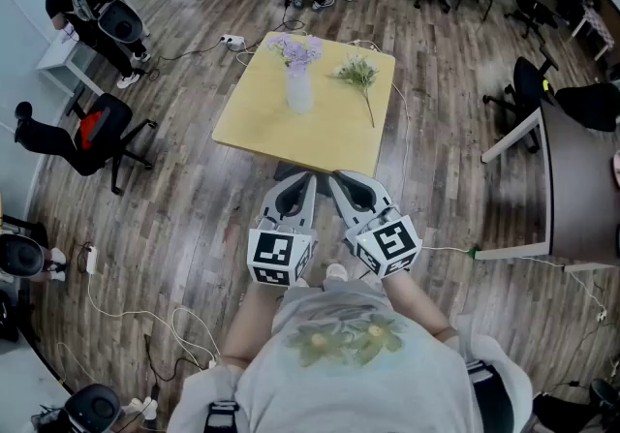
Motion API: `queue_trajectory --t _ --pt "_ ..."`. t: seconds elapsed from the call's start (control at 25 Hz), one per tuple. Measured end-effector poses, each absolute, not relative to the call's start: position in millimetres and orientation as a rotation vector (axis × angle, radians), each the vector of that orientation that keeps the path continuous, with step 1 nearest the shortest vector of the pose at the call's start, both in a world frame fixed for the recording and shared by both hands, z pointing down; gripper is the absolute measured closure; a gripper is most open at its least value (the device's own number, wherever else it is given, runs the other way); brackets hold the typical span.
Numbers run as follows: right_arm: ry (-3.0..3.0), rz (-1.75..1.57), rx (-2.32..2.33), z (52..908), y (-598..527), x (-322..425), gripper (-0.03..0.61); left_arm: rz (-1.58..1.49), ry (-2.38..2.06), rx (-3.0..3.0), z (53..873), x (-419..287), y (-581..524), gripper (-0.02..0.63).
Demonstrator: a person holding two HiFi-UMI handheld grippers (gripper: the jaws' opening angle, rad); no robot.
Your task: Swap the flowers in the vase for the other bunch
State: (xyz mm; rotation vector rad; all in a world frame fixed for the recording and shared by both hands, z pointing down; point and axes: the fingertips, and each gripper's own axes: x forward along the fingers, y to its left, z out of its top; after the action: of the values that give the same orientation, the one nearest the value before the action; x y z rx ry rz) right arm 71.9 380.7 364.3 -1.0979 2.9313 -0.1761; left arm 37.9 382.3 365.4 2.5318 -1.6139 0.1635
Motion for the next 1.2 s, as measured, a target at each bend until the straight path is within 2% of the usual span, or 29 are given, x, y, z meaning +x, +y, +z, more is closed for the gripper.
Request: queue_trajectory --t 0.68,1.2 --pt "3.004 -0.225 -0.948 405.3 344.1 88.5 0.529 0.200 -1.663 2.438 412.6 53.6 342.5 0.595" --pt "3.007 -0.238 -0.995 410.5 251.0 73.6 0.528 0.181 -1.656 2.431 414.4 25.9 246.4 0.595"
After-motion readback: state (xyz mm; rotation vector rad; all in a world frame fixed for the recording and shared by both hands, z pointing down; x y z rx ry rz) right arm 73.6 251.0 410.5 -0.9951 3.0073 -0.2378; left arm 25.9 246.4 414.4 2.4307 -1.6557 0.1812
